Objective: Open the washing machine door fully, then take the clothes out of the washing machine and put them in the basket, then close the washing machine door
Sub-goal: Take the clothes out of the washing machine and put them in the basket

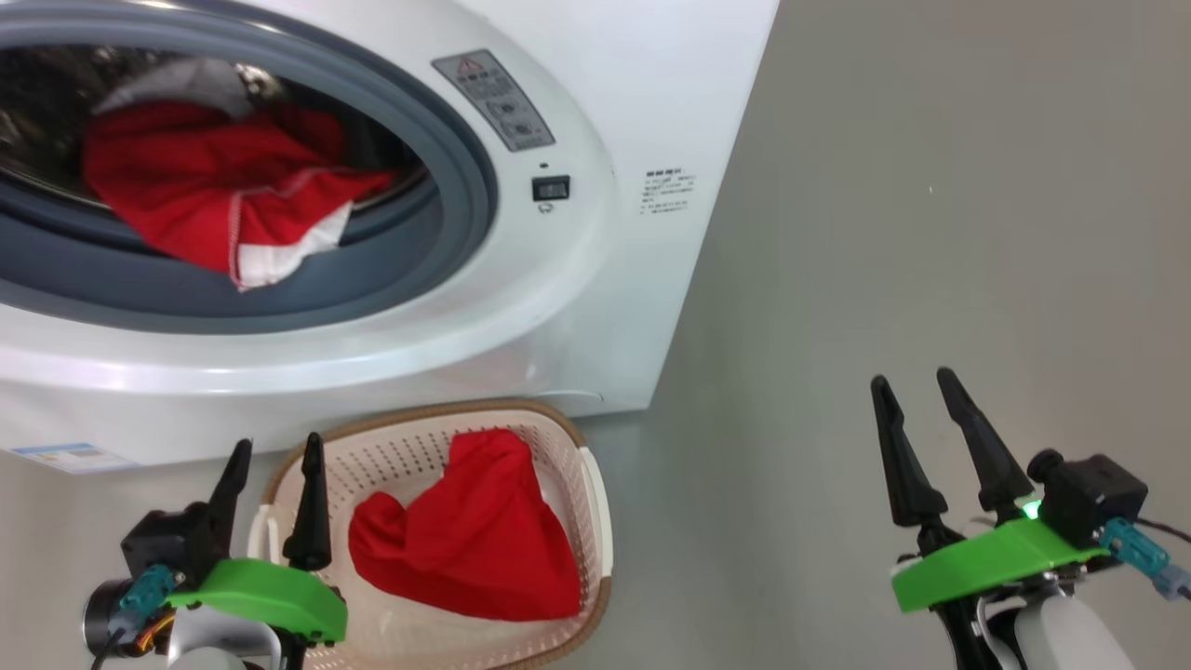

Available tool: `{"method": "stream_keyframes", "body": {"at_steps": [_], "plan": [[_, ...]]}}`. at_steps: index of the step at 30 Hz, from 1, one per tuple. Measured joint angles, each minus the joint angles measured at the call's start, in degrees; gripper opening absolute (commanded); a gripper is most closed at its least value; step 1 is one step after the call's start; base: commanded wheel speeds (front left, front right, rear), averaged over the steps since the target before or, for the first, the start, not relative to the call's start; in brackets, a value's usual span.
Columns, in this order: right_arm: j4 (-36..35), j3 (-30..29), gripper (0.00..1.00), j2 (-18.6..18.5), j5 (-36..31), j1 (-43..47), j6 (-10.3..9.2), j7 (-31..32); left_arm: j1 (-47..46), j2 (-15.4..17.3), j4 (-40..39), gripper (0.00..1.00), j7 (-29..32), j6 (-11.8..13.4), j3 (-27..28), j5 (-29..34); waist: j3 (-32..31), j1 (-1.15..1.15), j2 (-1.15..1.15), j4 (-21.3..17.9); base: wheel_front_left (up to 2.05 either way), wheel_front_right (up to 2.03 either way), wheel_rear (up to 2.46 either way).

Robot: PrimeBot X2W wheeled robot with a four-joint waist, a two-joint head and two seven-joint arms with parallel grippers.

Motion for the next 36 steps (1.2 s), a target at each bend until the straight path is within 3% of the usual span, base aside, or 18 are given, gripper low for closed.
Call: {"method": "stream_keyframes", "body": {"at_steps": [17,36], "plan": [[0.16,-1.22,1.00,0.09,-0.91,6.53,0.00,0.00,10.28,-0.02,-13.84,1.00,0.00,0.00,-1.18,0.30,-7.90,0.00,0.00,3.28,0.00,0.00,0.00],[-0.27,-2.09,1.00,-0.13,-1.54,11.07,0.00,0.00,19.26,0.10,-23.50,1.00,0.00,0.67,-0.12,-0.52,-10.15,0.00,0.00,3.98,0.00,0.00,0.00]]}}
